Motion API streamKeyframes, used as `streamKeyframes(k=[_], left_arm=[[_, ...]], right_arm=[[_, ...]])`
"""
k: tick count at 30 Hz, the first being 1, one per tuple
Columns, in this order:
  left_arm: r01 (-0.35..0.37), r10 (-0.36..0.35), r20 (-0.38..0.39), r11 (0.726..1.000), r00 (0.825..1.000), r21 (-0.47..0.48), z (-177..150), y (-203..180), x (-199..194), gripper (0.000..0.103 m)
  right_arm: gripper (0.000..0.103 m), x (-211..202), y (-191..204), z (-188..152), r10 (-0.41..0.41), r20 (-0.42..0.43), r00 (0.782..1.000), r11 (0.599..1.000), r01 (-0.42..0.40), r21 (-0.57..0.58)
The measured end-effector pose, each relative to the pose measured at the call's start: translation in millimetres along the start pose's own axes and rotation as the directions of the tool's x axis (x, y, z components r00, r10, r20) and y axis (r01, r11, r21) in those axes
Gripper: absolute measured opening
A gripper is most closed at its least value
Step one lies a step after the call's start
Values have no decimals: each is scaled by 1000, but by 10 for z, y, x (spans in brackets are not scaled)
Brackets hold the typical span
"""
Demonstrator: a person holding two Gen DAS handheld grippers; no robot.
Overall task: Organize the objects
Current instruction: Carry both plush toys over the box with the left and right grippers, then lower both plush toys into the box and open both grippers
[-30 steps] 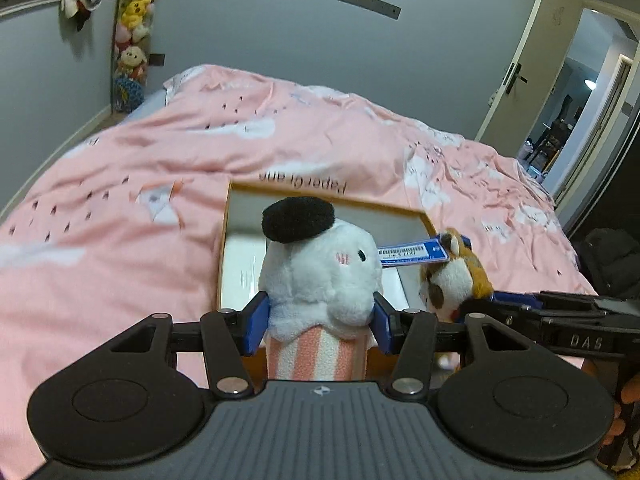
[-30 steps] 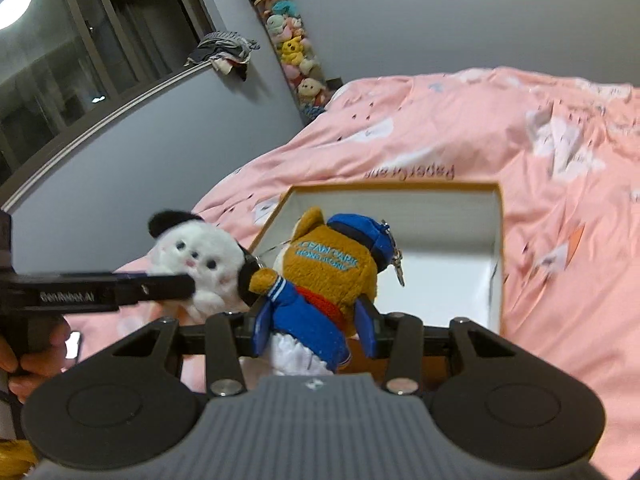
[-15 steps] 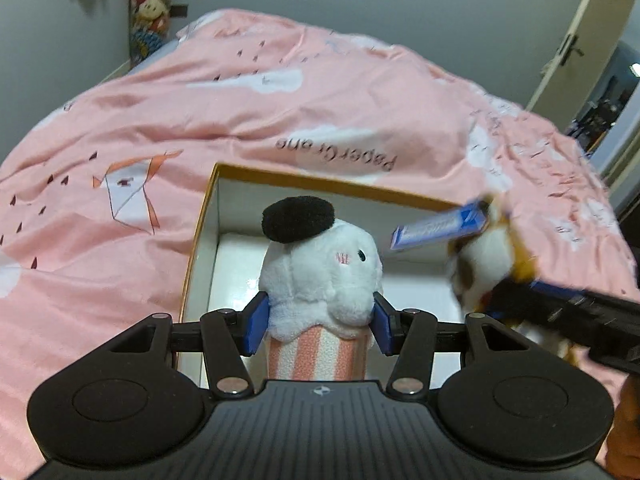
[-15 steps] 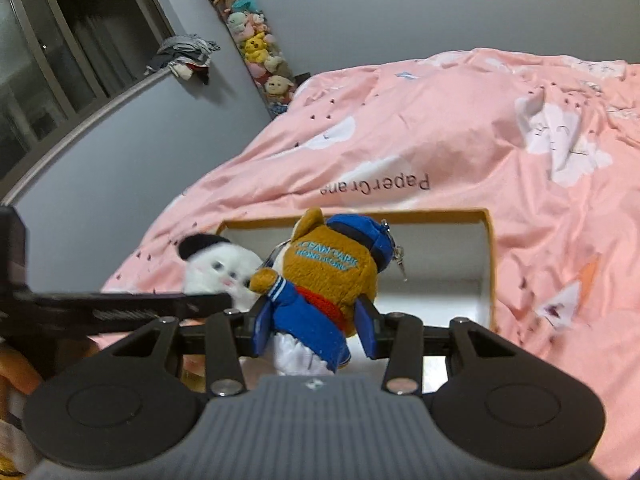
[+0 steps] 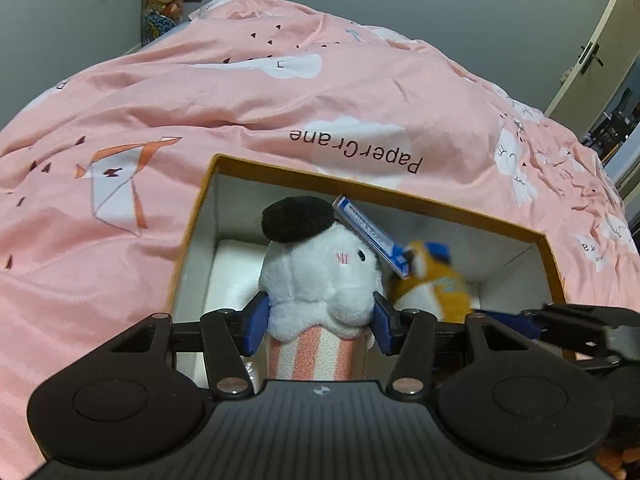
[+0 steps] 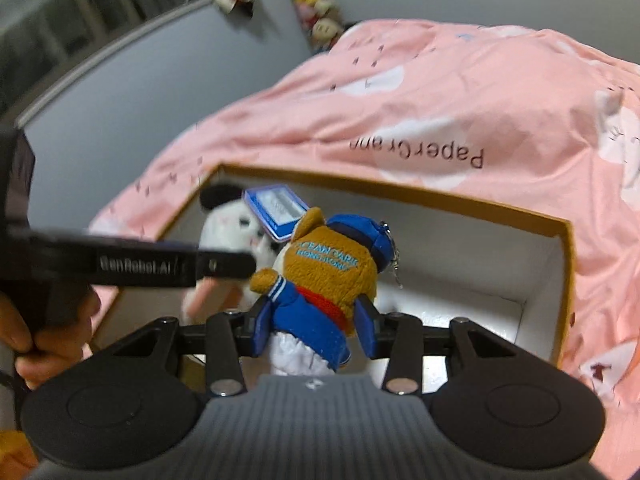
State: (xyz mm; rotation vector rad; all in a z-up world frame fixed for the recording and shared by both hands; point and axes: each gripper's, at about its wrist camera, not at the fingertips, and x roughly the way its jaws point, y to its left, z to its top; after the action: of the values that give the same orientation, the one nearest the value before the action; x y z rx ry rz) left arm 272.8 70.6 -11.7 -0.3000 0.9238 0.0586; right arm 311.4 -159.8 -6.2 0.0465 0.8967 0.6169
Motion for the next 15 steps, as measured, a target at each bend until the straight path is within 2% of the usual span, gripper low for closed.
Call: streamKeyframes(k=[4, 10, 15], left_arm=[[-46, 46, 14, 999, 999, -8, 4, -69, 137, 60], [-73, 71, -49, 997, 996, -33, 13, -62, 340, 60], [-89, 92, -87, 995, 992, 41, 44, -139, 391, 64]], right_arm=[[45, 169, -96, 23, -19, -22, 1000, 1000, 20, 16], [45, 409, -216, -23, -33, -58, 998, 997, 37, 66], [45, 493, -237, -13, -32, -84, 996, 996, 39, 75]])
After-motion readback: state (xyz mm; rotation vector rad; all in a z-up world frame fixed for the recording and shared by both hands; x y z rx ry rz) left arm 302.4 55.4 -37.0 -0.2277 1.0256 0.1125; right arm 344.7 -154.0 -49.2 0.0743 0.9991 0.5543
